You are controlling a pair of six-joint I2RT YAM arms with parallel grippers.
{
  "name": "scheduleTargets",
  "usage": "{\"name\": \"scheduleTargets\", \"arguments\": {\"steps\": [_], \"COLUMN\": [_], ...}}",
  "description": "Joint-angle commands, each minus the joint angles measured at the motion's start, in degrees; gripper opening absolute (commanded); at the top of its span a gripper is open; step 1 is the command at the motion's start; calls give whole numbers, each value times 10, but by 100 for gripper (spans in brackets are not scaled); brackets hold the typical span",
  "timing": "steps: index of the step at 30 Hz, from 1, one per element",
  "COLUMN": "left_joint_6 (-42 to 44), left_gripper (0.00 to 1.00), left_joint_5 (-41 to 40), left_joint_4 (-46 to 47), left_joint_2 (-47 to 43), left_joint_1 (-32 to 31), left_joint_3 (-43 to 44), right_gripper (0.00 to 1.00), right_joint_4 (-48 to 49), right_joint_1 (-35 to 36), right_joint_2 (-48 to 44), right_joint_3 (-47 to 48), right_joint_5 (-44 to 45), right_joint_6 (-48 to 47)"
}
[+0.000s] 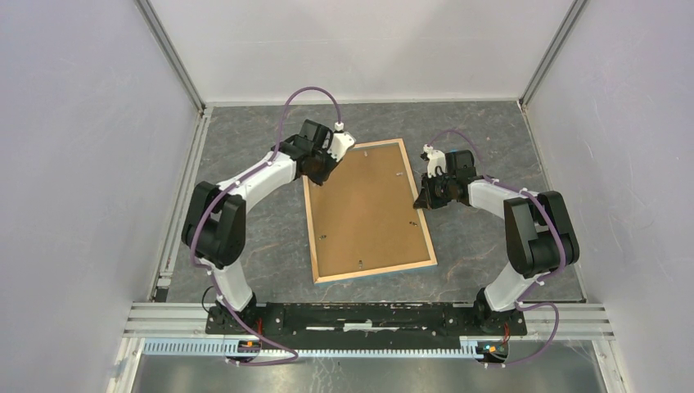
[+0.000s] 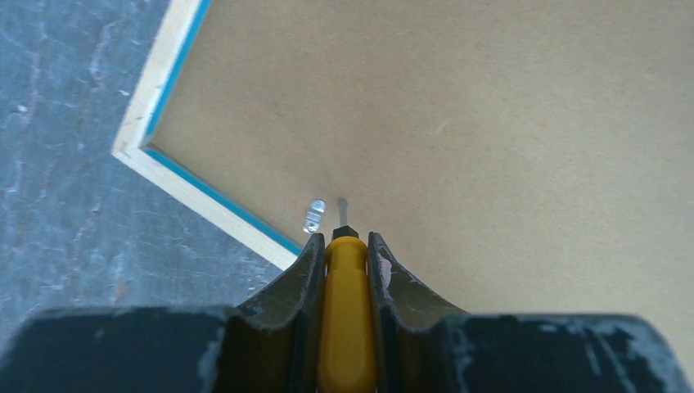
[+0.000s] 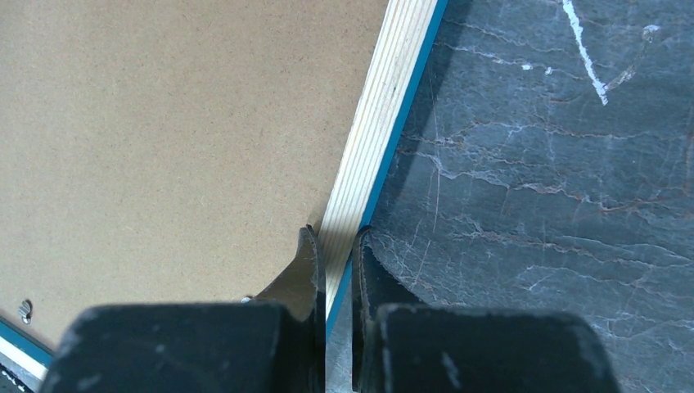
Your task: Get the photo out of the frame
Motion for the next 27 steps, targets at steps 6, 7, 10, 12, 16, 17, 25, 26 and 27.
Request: {"name": "scheduleTargets", "arguments": {"steps": [6,7,10,12,16,17,25,26,27], "left_joint_6": [-65,-66,-76,-86,-117,-120,-135,-134,-134], "left_gripper": [2,2,2,2,2,2,2,2,2], "left_joint_5": [93,99,133,173,267,288,467,480,485], "left_joint_4": [-27,-34,-59,-79,-117,-129,-205,-204,-204], "left_joint_2": [-102,-110,-138,-160,-217,-227,-268,-273,-278], "left_joint_1": [3,4,9,18,45,47,49,49,48], "left_joint_3": [-6,-4,1,2,-11,-13,-34,-40,-43], "right_gripper": [11,17,35,44,63,68,72,72,72], "right_joint_4": [-11,-9,-5,2,12,7,-103,-88,-78], "right_joint_1": [3,1,-4,-4,-4,-3,122,141,156], "right_joint_2": [22,16,-12,-41,-116,-128,-165,-168,-171], "right_joint_3": [-21,-21,-23,-27,-36,-34,50,50,51], "right_joint_5": [-24,-29,-62,-86,-176,-211,-333,-333,-330], "right_joint_6": [-60,-62,-72,-81,-118,-130,-203,-193,-181]}}
